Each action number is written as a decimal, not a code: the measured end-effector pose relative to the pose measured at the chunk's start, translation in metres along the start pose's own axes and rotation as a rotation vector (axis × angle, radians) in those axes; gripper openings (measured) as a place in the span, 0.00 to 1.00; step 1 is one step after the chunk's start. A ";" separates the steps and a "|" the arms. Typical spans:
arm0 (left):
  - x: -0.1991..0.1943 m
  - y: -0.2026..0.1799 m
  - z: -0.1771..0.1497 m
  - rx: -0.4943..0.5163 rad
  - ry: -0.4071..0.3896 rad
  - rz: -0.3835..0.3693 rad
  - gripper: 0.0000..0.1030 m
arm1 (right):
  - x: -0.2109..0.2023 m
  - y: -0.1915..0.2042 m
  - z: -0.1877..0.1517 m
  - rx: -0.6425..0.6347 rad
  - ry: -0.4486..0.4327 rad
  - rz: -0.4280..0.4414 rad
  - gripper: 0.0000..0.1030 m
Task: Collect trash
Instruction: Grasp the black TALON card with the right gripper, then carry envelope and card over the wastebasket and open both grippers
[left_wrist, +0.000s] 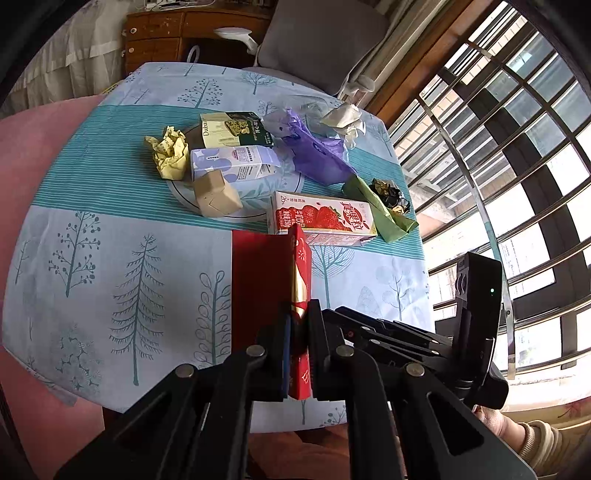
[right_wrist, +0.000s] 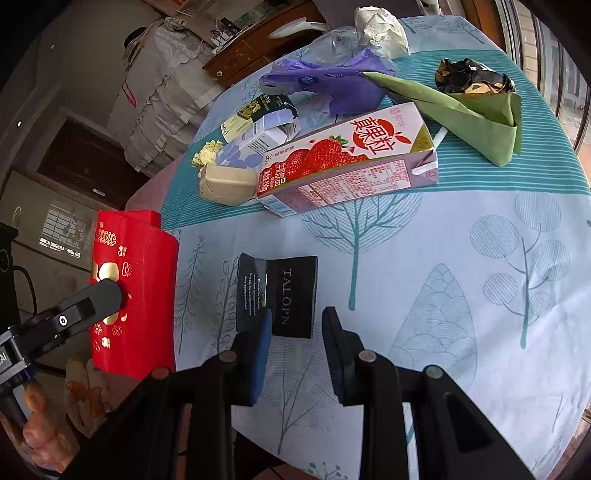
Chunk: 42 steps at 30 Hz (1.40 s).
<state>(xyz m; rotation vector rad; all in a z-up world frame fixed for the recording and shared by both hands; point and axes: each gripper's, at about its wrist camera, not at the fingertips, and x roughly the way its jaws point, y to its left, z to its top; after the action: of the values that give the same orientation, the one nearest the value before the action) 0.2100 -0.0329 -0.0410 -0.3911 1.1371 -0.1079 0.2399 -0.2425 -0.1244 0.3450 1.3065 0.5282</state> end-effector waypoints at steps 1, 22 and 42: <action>-0.001 0.005 -0.001 -0.008 0.001 0.005 0.05 | 0.003 0.003 0.001 -0.004 0.000 -0.005 0.27; -0.005 0.079 -0.025 -0.139 0.010 0.055 0.05 | 0.041 0.028 0.002 -0.057 0.002 -0.146 0.28; -0.055 0.069 -0.075 0.095 0.035 -0.108 0.05 | -0.047 0.090 -0.087 -0.016 -0.174 -0.168 0.04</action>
<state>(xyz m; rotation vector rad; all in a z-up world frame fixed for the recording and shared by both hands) 0.1119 0.0275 -0.0451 -0.3671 1.1402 -0.2633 0.1324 -0.1975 -0.0592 0.2590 1.1497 0.3586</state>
